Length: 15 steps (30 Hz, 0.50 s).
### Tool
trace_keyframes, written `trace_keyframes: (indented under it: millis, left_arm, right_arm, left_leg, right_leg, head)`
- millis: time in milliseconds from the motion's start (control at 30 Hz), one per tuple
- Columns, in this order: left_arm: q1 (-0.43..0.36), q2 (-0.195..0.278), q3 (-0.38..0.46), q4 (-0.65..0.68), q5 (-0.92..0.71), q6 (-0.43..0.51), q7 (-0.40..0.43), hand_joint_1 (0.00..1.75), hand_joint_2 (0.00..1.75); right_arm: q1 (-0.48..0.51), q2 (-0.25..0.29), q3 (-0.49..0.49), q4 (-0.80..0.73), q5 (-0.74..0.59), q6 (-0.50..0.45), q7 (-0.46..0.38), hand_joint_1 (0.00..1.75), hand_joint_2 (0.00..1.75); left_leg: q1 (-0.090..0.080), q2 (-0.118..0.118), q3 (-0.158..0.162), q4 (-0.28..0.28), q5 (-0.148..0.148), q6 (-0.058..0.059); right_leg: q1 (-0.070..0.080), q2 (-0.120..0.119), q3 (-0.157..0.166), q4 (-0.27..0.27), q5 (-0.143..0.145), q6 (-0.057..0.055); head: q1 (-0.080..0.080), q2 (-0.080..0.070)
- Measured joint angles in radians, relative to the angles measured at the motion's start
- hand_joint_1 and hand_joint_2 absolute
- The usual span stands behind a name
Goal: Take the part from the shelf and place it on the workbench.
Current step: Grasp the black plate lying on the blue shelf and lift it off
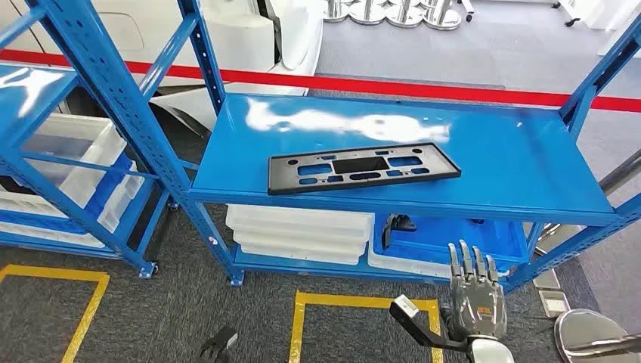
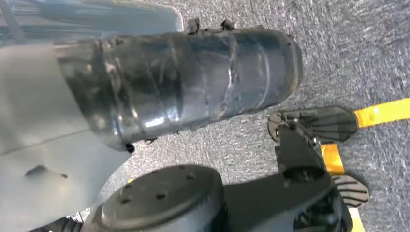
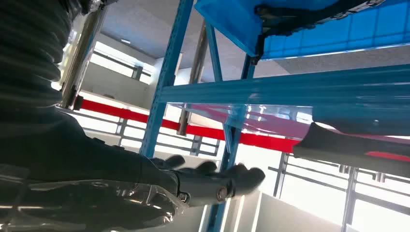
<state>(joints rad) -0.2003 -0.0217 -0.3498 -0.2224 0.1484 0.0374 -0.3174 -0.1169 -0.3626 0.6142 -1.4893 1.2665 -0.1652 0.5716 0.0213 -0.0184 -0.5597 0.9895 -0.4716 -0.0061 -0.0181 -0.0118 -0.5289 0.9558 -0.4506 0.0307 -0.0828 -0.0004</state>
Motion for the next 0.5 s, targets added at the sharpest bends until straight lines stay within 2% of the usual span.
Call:
trace_keyframes:
  millis: [67, 133, 167, 233, 267, 300, 333, 367, 400, 433, 467, 500]
  left_arm:
    - [0.0, 0.0, 0.0, 0.0, 0.0, 0.0, 0.0, 0.0, 0.0]
    - [-0.001, -0.006, 0.0, 0.0, 0.0, 0.0, 0.0, 0.0, 0.0]
    - [-0.002, -0.011, 0.0, 0.0, 0.0, 0.001, 0.0, 0.0, 0.0]
    - [-0.002, -0.019, 0.0, 0.001, 0.0, 0.002, 0.001, 0.0, 0.0]
    - [-0.002, -0.023, 0.001, 0.001, 0.0, 0.003, 0.003, 0.0, 0.0]
    - [-0.001, -0.025, 0.001, 0.002, 0.0, 0.005, 0.005, 0.0, 0.0]
    - [-0.001, -0.026, 0.001, 0.003, 0.0, 0.006, 0.009, 0.0, 0.0]
    - [-0.001, -0.026, 0.001, 0.004, 0.0, 0.007, 0.014, 0.0, 0.0]
    - [-0.002, -0.026, 0.001, 0.004, 0.0, 0.007, 0.021, 0.0, 0.0]
    - [-0.003, -0.026, 0.001, 0.004, 0.0, 0.006, 0.028, 0.0, 0.0]
    - [-0.004, -0.028, 0.001, 0.004, -0.001, 0.005, 0.035, 0.0, 0.0]
    - [-0.004, -0.029, 0.001, 0.004, -0.001, 0.003, 0.04, 0.0, 0.0]
  right_arm:
    - [0.0, 0.0, 0.0, 0.0, 0.0, 0.004, 0.0, 0.0, 1.75]
    - [0.0, 0.001, 0.0, -0.001, -0.002, 0.01, 0.002, 0.0, 1.75]
    - [0.0, 0.001, -0.001, -0.002, -0.004, 0.013, 0.002, 0.0, 1.75]
    - [0.001, 0.002, -0.001, -0.003, -0.007, 0.017, 0.004, 0.0, 1.75]
    - [0.002, 0.002, -0.001, -0.003, -0.009, 0.019, 0.004, 0.0, 1.75]
    - [0.003, 0.003, 0.0, -0.003, -0.012, 0.021, 0.004, 0.0, 1.75]
    - [0.003, 0.004, 0.0, -0.003, -0.016, 0.023, 0.004, 0.0, 1.75]
    - [0.003, 0.004, 0.0, -0.003, -0.02, 0.025, 0.004, 0.0, 1.75]
    - [0.001, 0.004, -0.001, -0.003, -0.026, 0.026, 0.004, 0.0, 1.75]
    - [-0.001, 0.005, -0.001, -0.003, -0.03, 0.027, 0.003, 0.0, 1.75]
    - [-0.003, 0.005, -0.002, -0.004, -0.034, 0.027, 0.002, 0.0, 1.75]
    - [-0.005, 0.006, -0.002, -0.004, -0.037, 0.027, 0.001, 0.0, 1.75]
  left_leg:
    - [0.0, 0.0, -0.001, -0.001, 0.002, 0.008]
    - [0.002, 0.001, -0.003, -0.002, 0.006, 0.022]
    - [0.002, 0.001, -0.003, -0.003, 0.008, 0.028]
    - [-0.001, 0.001, -0.004, -0.003, 0.008, 0.034]
    - [-0.004, 0.001, -0.004, -0.003, 0.007, 0.036]
    - [-0.007, 0.0, -0.004, -0.003, 0.006, 0.038]
    - [-0.01, 0.0, -0.002, -0.003, 0.005, 0.039]
    - [-0.014, -0.001, 0.0, -0.003, 0.004, 0.041]
    - [-0.016, -0.002, 0.003, -0.003, 0.003, 0.042]
    - [-0.019, -0.002, 0.005, -0.003, 0.001, 0.041]
    - [-0.019, -0.002, 0.005, -0.003, 0.0, 0.039]
    - [-0.018, 0.0, 0.004, -0.003, -0.001, 0.035]
  right_leg:
    - [-0.001, 0.0, 0.0, -0.001, 0.0, 0.004]
    - [-0.003, 0.001, -0.013, 0.028, -0.021, 0.012]
    - [-0.003, 0.001, -0.033, 0.073, -0.048, 0.015]
    - [-0.003, 0.002, -0.098, 0.217, -0.116, 0.018]
    - [-0.003, 0.003, -0.129, 0.281, -0.137, 0.017]
    - [-0.002, 0.003, -0.147, 0.314, -0.14, 0.014]
    - [-0.001, 0.003, -0.146, 0.307, -0.123, 0.009]
    - [0.001, 0.003, -0.124, 0.257, -0.089, 0.0]
    - [0.006, 0.004, -0.089, 0.181, -0.049, -0.014]
    - [0.012, 0.002, -0.055, 0.107, -0.022, -0.028]
    - [0.019, -0.001, -0.03, 0.051, -0.005, -0.039]
    - [0.024, -0.004, -0.017, 0.019, -0.001, -0.047]
  head:
    - [0.0, 0.0]
    - [0.001, 0.0]
    - [0.001, 0.0]
    - [0.002, 0.0]
    - [0.002, 0.0]
    - [0.002, 0.0]
    - [0.002, 0.0]
    - [0.002, 0.0]
    - [0.002, 0.0]
    - [0.001, 0.0]
    - [0.001, 0.0]
    - [0.0, 0.0]
